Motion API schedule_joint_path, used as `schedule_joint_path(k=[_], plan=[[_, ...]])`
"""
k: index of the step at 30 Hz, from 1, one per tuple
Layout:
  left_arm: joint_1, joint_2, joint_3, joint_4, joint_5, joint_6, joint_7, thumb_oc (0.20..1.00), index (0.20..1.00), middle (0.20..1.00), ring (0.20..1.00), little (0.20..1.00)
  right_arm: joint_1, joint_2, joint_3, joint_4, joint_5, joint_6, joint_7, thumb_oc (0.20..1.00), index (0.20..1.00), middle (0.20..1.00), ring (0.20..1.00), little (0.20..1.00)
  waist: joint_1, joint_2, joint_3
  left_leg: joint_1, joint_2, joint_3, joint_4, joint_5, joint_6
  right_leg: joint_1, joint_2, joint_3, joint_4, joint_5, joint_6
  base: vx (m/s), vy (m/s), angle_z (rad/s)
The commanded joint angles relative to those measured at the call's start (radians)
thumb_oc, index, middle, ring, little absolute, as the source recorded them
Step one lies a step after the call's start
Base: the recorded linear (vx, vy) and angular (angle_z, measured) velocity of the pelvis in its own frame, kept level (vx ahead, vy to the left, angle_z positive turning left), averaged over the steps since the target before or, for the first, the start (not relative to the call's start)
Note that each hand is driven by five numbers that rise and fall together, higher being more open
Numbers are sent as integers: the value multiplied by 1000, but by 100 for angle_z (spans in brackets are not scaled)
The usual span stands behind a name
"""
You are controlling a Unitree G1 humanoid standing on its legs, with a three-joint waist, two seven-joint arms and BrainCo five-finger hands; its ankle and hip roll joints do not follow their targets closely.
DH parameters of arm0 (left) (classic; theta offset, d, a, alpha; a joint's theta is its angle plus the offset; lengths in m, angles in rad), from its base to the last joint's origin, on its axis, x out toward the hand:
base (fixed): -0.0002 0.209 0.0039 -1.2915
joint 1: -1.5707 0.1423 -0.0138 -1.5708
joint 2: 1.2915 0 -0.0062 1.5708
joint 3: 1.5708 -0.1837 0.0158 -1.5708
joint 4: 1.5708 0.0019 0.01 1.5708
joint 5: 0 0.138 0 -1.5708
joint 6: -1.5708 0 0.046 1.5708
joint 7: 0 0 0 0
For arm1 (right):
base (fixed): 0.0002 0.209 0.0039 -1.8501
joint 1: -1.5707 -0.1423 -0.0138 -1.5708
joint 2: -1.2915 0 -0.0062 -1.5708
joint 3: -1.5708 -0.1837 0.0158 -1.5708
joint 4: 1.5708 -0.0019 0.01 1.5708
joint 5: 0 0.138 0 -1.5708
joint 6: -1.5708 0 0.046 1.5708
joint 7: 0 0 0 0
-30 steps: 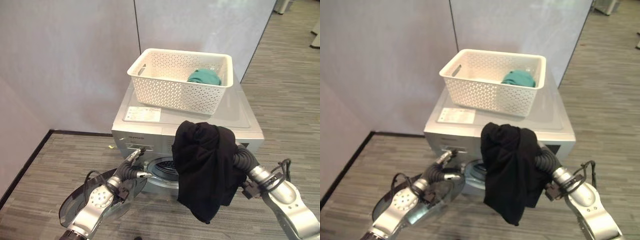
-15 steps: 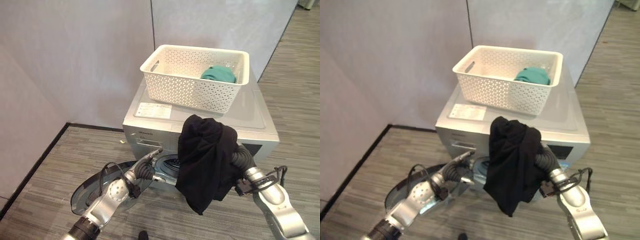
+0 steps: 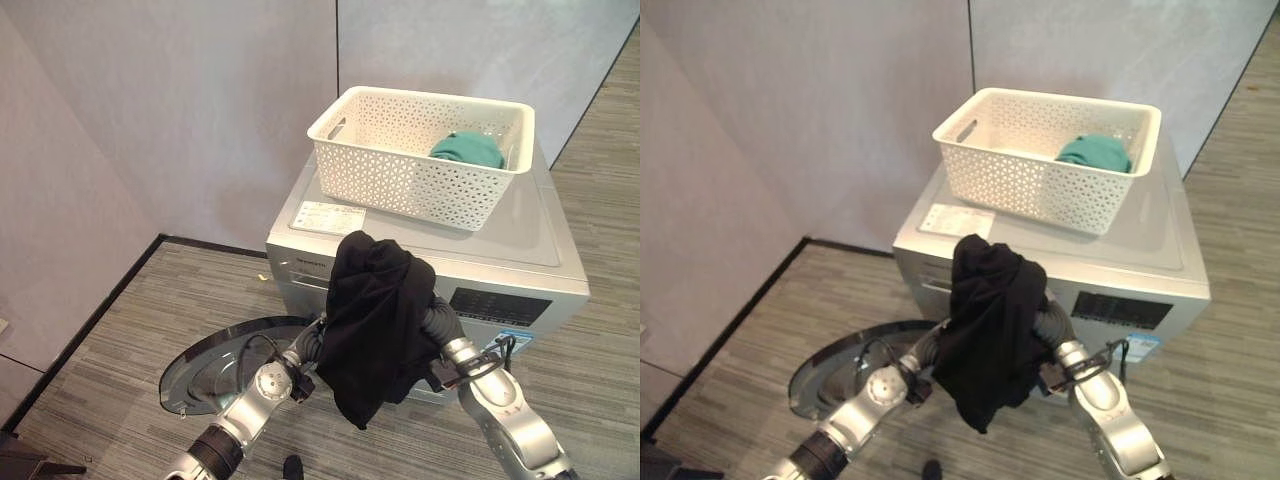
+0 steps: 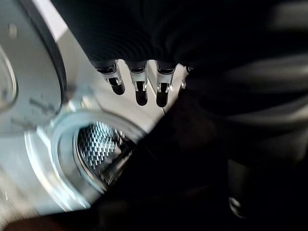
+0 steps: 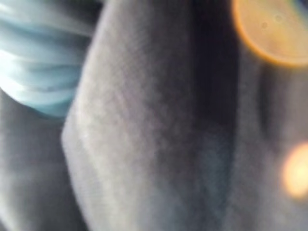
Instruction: Grab the laundry basket,head to the washer,open it,put in the laundry and shut it.
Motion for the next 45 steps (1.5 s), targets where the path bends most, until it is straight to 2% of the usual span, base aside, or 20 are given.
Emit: schedule_joint_path(k=[1, 8, 13, 17, 18, 19, 20, 23, 24, 25, 27, 29, 34, 39, 45], plan=[[-117, -16, -23, 57, -66, -19, -22, 1000, 1000, 1000, 1000, 1000, -93, 3, -7, -28, 25, -38, -2, 200, 200, 200, 200, 200, 5, -7, -24, 46, 81, 60, 30, -74, -34, -79, -23, 44, 56, -44, -14, 0, 0, 0], [-164, -23, -46, 65, -93, -9, -35, 1000, 1000, 1000, 1000, 1000, -94, 1, 6, -9, 18, -32, 4, 200, 200, 200, 200, 200, 1, -9, -21, 44, 84, 67, 32, -74, -36, -79, -23, 32, 59, -45, -13, 0, -1, 1], [-214, 12, -54, -15, -65, -33, -50, 1000, 1000, 1000, 1000, 1000, -90, -1, -11, -9, 17, -32, 9, 200, 200, 200, 200, 200, 0, -6, -15, 42, 85, 70, 31, -73, -39, -80, -24, 23, 63, -49, -12, 13, -6, 6], [-194, 75, -20, -102, -19, -70, -46, 1000, 1000, 1000, 1000, 1000, -64, -17, -53, -31, 5, -43, 18, 200, 200, 200, 200, 200, 4, -3, -7, 39, 87, 71, 32, -71, -42, -86, -29, 17, 76, -55, -11, 17, -1, 7], [-179, 117, 6, -135, 54, -92, -29, 1000, 1000, 1000, 1000, 1000, -53, -27, -76, -46, -11, -55, 25, 200, 200, 200, 200, 200, 9, -1, -4, 40, 87, 72, 31, -72, -43, -86, -29, 15, 78, -58, -11, 11, -5, 7], [-174, 120, 7, -141, 57, -90, -30, 1000, 1000, 1000, 1000, 1000, -51, -26, -75, -48, -12, -54, 26, 200, 200, 200, 200, 200, 8, -2, -5, 41, 87, 72, 31, -72, -43, -85, -29, 16, 79, -58, -11, 26, -9, 6], [-81, 193, 78, -152, 123, -115, -13, 1000, 1000, 1000, 1000, 1000, -35, -43, -116, -62, -26, -57, 40, 200, 200, 200, 200, 200, 20, -2, 2, 47, 88, 72, 32, -76, -47, -80, -30, 11, 84, -65, -11, 5, -1, 6], [-2, 245, 108, -217, 154, -121, -65, 1000, 1000, 1000, 1000, 1000, 12, -57, -177, -91, -49, -72, 54, 200, 200, 200, 200, 200, 23, 0, -3, 42, 90, 71, 32, -73, -47, -79, -28, 3, 82, -62, -13, 26, -11, 4], [-6, 230, 97, -292, 158, -107, -69, 1000, 1000, 1000, 1000, 1000, 28, -52, -198, -99, -53, -79, 48, 200, 200, 200, 200, 200, 22, 0, -1, 47, 91, 71, 31, -77, -48, -75, -27, 3, 82, -68, -12, 3, -17, 13], [33, 242, 118, -252, 193, -116, -63, 1000, 1000, 1000, 1000, 1000, 31, -54, -211, -91, -67, -79, 47, 200, 200, 200, 200, 200, 29, -2, 3, 46, 91, 70, 32, -75, -49, -74, -25, 2, 81, -67, -13, -15, -17, 17], [33, 250, 119, -361, 211, -101, -91, 1000, 1000, 1000, 1000, 1000, 52, -48, -241, -90, -85, -77, 30, 200, 200, 200, 200, 200, 30, -2, 5, 36, 91, 64, 32, -69, -47, -79, -23, -2, 76, -63, -14, -38, -14, 11], [57, 250, 135, -382, 205, -104, -97, 1000, 1000, 1000, 1000, 1000, 38, -46, -247, -79, -127, -66, 13, 200, 200, 200, 200, 200, 35, -4, 7, 32, 92, 60, 32, -69, -46, -80, -22, -5, 74, -63, -14, -21, -6, 8], [33, 219, 124, -355, 194, -110, -75, 1000, 1000, 1000, 1000, 1000, 19, -30, -233, -69, -128, -61, 3, 200, 200, 200, 200, 200, 29, -10, 6, 38, 96, 73, 26, -68, -44, -84, -16, -1, 73, -64, -15, 0, -1, 2], [-97, 158, 75, -264, 216, -110, -1, 1000, 1000, 1000, 1000, 1000, -9, -20, -196, -75, -85, -72, -8, 200, 200, 200, 200, 200, 9, -20, 14, 36, 108, 102, 14, -61, -48, -109, -7, 13, 74, -57, -12, -10, -2, -3], [-167, 112, 15, -197, 220, -105, -3, 1000, 1000, 1000, 1000, 1000, -1, -27, -195, -82, -61, -78, -14, 200, 200, 200, 200, 200, -9, -24, 21, 28, 117, 115, 12, -61, -50, -117, 0, 26, 50, -46, -10, -6, 0, 0]])
